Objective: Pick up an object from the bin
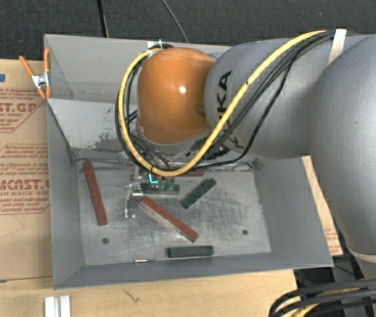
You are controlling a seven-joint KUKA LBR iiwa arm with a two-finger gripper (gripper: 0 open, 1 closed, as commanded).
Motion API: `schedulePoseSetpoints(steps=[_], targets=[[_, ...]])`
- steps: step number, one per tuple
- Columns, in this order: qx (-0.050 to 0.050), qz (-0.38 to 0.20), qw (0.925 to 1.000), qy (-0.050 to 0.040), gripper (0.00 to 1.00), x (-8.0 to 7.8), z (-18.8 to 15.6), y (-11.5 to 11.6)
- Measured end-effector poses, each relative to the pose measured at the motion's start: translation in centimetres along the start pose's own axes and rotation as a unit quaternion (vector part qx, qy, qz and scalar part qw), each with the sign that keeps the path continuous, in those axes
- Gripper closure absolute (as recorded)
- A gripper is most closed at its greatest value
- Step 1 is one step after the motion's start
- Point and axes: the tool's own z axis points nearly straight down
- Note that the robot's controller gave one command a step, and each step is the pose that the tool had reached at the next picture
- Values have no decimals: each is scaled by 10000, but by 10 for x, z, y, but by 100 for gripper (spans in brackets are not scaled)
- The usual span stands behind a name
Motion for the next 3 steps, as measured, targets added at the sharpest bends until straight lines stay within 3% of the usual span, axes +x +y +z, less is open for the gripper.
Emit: schedulePoseSetpoints(steps=[2,3], targets=[[-20,-99,9999,-56,0,-4,0,-5],[6,-1669,9860,-4,0,5,-40,-64]])
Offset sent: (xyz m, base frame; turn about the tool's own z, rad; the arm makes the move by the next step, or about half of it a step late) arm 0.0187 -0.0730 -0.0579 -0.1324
